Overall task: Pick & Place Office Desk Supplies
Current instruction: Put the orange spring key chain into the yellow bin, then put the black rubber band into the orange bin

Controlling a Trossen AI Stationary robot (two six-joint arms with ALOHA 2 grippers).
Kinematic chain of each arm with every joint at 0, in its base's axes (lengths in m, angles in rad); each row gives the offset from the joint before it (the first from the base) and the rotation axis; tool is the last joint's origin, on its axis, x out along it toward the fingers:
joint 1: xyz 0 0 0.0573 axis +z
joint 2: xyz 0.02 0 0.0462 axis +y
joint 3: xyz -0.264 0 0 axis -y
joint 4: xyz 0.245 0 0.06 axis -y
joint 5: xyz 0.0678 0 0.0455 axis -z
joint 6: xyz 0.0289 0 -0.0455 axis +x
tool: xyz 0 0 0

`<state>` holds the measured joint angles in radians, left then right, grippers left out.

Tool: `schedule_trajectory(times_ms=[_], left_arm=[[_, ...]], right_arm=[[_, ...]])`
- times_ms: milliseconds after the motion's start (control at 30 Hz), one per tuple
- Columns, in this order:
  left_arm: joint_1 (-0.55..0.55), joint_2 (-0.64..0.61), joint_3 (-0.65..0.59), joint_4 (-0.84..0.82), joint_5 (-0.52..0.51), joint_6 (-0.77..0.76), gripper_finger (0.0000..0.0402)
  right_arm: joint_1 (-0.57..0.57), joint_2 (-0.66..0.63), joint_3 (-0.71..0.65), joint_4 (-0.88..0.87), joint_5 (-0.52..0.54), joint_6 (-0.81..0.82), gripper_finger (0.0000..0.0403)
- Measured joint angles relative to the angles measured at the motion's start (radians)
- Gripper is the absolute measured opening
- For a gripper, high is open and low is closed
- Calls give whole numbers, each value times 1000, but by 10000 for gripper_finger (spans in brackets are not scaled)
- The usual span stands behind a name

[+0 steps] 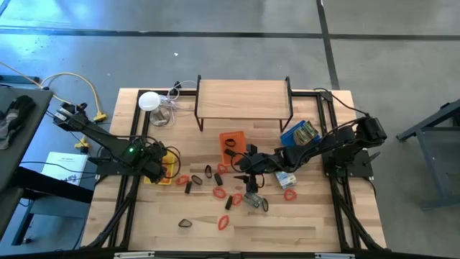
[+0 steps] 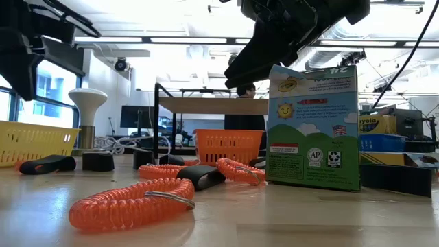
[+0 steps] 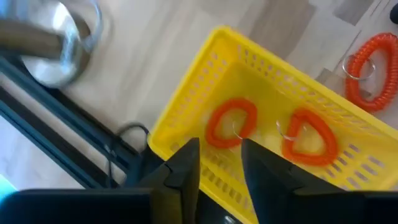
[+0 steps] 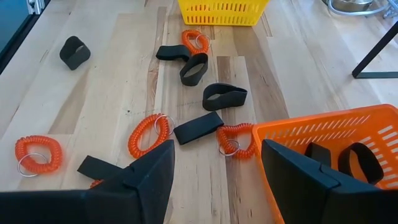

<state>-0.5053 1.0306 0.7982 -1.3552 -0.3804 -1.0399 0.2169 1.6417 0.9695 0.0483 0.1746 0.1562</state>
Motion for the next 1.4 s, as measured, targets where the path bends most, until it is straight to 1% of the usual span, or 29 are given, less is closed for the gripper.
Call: schedule_trajectory(times_ms=[133, 200, 233, 333, 467, 567, 700, 800, 867, 967, 1200, 1267, 1400], left_arm=[[0, 0, 0, 11, -126, 141, 128], [0, 0, 0, 54, -206, 207, 129], [0, 0, 0, 89, -229, 232, 129], [7, 0, 0, 208, -232, 284, 130], [31, 0, 0, 387, -237, 407, 130], [45, 1, -8, 528, -225, 496, 130], [59, 33, -47, 713, -135, 687, 130], [67, 95, -76, 853, -65, 812, 130], [73, 147, -88, 924, -42, 869, 130], [84, 232, -90, 973, -40, 890, 130], [99, 414, -91, 979, -39, 884, 130], [99, 439, -91, 1000, -30, 877, 130], [101, 436, -91, 1002, -21, 875, 130]], right_arm=[[0, 0, 0, 0, 0, -1, 229], [0, 0, 0, 0, 0, -1, 229], [0, 0, 0, 0, 1, -1, 229], [0, 0, 0, 0, 1, -2, 229], [-1, 0, 0, 0, 1, -3, 229], [-1, 0, 0, 0, 1, -3, 229], [-1, 0, 0, -1, 1, -3, 229], [-1, 0, 0, -8, 0, 1, 229], [-1, 0, 0, -10, -1, 1, 229], [-1, 0, 0, -17, -1, 3, 229], [-1, 0, 0, -23, -2, 4, 229], [-1, 0, 0, -24, -2, 4, 229], [-1, 0, 0, -26, -2, 1, 229]])
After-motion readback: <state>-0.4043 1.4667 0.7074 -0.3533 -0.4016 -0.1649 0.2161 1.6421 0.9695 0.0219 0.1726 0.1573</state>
